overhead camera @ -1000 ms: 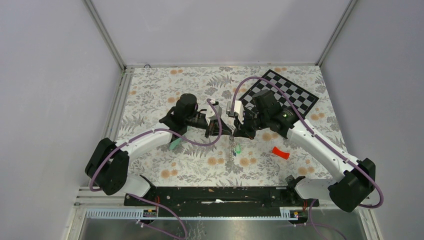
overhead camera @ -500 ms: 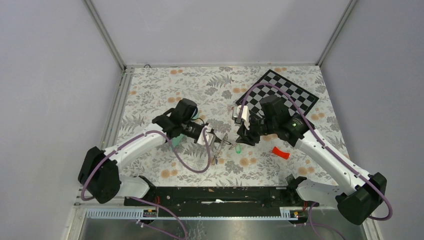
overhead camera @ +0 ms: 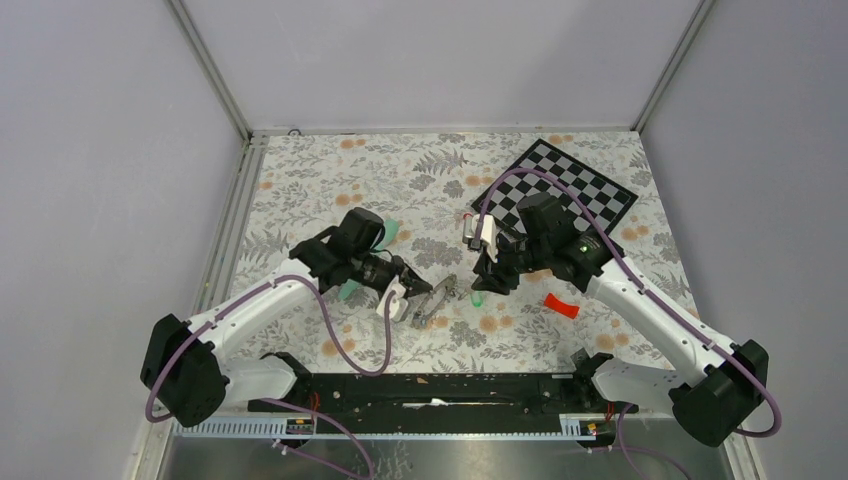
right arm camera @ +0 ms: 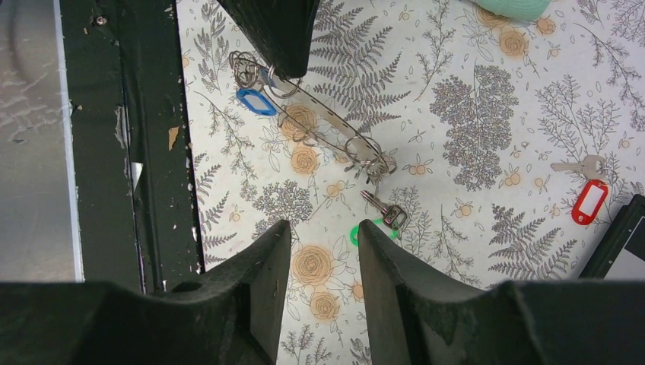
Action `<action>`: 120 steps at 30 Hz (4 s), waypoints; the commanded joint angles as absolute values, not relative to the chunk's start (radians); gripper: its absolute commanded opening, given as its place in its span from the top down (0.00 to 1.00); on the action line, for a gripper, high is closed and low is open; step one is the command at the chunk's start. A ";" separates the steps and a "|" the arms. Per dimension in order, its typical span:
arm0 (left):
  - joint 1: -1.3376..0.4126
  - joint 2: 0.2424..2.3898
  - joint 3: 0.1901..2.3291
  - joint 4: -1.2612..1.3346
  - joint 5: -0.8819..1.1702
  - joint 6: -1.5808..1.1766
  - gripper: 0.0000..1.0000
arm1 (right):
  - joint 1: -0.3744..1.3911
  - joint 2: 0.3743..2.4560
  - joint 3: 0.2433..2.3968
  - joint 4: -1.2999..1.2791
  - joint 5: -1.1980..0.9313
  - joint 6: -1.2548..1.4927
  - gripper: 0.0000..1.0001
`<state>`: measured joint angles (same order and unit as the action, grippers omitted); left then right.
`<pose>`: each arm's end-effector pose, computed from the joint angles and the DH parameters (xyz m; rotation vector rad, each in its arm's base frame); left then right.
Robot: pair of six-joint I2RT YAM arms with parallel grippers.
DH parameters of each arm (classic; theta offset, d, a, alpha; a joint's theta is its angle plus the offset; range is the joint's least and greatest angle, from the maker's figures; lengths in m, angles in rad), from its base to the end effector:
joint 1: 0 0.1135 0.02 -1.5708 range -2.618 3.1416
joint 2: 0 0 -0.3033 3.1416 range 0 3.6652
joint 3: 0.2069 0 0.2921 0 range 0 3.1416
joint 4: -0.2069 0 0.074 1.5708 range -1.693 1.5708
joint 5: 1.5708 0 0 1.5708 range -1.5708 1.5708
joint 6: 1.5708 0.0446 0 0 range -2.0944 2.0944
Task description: Put the keys on the keyring
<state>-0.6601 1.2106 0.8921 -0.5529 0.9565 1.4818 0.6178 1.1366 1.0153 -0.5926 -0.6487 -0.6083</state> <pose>0.1890 -0.1929 0.2885 1.9954 0.6458 -0.6793 0.2014 0.1762 0.3419 -1.5343 1.5969 0.7407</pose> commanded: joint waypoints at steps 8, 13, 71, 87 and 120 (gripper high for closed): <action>-0.648 1.183 0.868 -0.484 1.027 1.443 1.00 | 0.611 1.144 1.010 -0.581 -0.691 -0.621 0.55; -0.634 1.199 0.867 -0.381 1.095 1.221 1.00 | 0.611 1.133 1.006 -0.579 -0.691 -0.621 0.55; -0.341 1.206 0.749 0.502 0.971 -0.169 1.00 | 0.501 1.354 0.847 -0.378 -0.523 -0.685 0.41; -0.298 1.183 0.753 0.422 1.026 -0.112 1.00 | 0.502 1.655 1.007 -0.490 -0.561 -0.969 0.47; -0.284 1.181 0.753 0.404 1.030 -0.092 1.00 | 0.521 1.766 1.054 -0.507 -0.595 -1.014 0.66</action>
